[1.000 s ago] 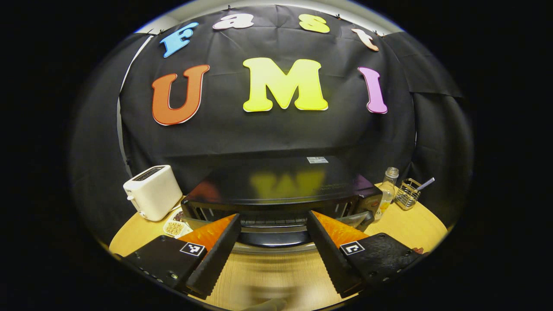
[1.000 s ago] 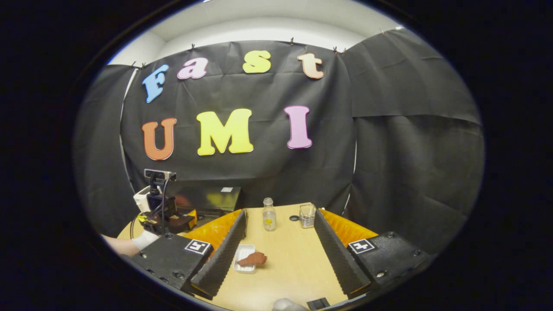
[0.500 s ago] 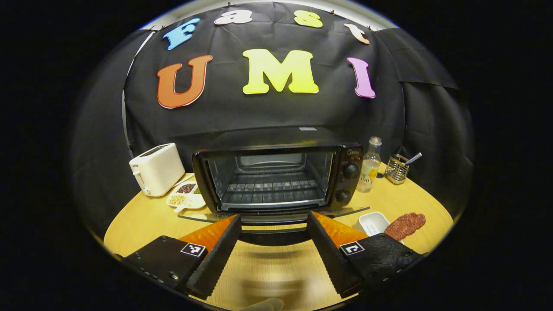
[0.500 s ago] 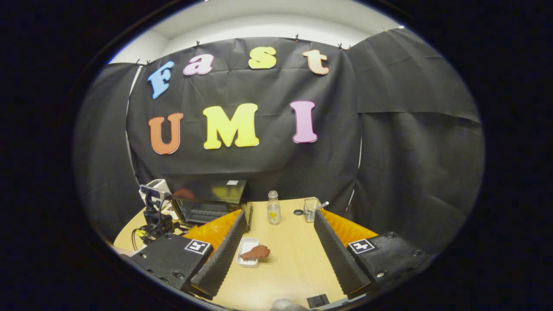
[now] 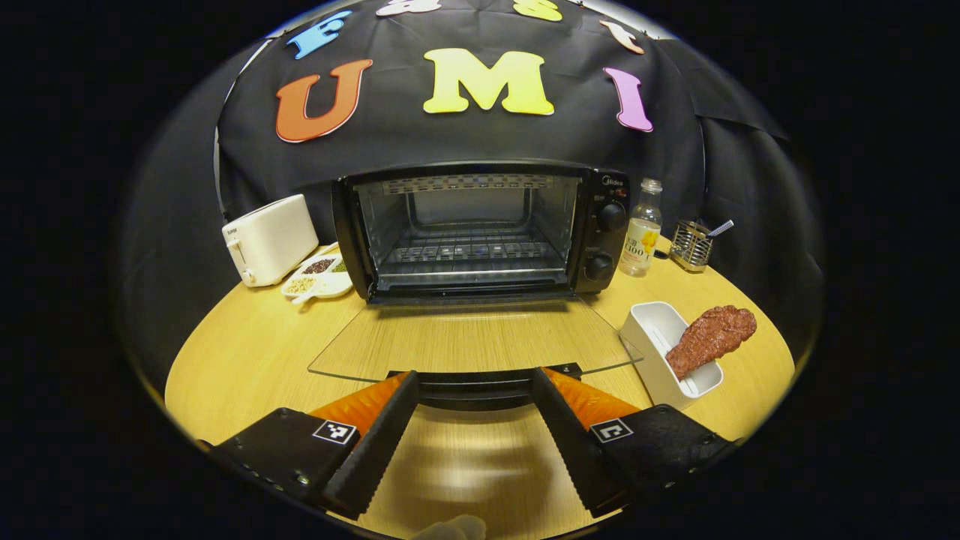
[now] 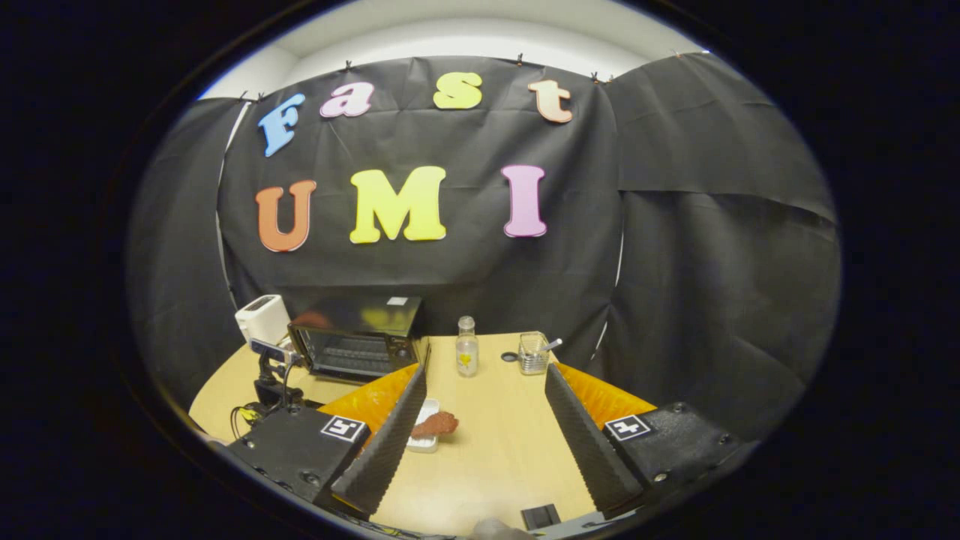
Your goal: Open the electric oven with the left hand, put the food in, and close the electric oven.
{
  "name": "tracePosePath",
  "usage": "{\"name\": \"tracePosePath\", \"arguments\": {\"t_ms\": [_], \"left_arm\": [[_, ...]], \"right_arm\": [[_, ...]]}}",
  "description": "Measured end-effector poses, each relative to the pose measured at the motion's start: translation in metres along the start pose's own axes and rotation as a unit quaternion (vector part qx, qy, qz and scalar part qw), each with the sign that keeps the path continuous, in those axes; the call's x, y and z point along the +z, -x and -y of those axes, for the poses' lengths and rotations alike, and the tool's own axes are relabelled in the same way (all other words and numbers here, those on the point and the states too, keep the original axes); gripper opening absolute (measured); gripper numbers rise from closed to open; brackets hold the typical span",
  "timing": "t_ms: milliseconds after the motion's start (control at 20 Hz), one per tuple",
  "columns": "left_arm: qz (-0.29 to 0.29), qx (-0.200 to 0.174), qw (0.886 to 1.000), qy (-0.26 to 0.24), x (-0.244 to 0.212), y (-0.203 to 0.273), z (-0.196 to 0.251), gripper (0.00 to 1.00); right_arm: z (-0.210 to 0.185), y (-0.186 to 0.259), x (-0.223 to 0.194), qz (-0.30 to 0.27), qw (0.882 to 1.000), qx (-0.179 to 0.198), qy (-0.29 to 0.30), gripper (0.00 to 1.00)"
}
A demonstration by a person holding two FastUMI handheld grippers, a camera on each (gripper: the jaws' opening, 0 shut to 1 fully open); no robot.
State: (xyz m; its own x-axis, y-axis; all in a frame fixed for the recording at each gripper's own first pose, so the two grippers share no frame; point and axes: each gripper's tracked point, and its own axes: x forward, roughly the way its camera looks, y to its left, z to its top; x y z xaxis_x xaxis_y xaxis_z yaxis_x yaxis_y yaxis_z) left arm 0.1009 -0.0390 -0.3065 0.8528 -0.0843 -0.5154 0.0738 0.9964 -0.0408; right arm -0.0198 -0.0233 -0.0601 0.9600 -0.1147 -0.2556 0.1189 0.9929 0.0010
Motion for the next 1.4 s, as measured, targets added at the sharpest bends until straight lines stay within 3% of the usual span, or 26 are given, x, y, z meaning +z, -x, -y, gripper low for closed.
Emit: {"name": "tracePosePath", "arguments": {"t_ms": [400,450,500,800,1150,1400], "left_arm": [[-0.034,-0.001,0.999,-0.002,-0.025,-0.010,0.001,0.96],[-0.036,-0.001,0.999,0.000,-0.025,-0.009,0.002,0.96],[-0.033,-0.001,0.999,0.000,-0.024,-0.009,0.001,0.96],[-0.002,-0.004,1.000,0.014,-0.012,0.005,-0.009,0.97],[0.049,0.009,0.998,0.025,0.014,0.074,-0.033,0.97],[0.070,0.016,0.997,0.035,0.034,0.131,-0.025,0.96]], "right_arm": [[0.006,0.008,-0.019,-0.021,1.000,-0.011,-0.007,1.00],[0.007,0.009,-0.022,-0.023,1.000,-0.010,-0.007,0.96],[0.007,0.010,-0.022,-0.023,1.000,-0.009,-0.007,1.00],[0.012,-0.006,-0.041,-0.037,0.999,0.007,-0.026,1.00],[0.003,-0.075,-0.101,-0.112,0.989,0.084,-0.051,1.00],[-0.024,-0.144,-0.151,-0.196,0.963,0.164,-0.084,0.92]]}}
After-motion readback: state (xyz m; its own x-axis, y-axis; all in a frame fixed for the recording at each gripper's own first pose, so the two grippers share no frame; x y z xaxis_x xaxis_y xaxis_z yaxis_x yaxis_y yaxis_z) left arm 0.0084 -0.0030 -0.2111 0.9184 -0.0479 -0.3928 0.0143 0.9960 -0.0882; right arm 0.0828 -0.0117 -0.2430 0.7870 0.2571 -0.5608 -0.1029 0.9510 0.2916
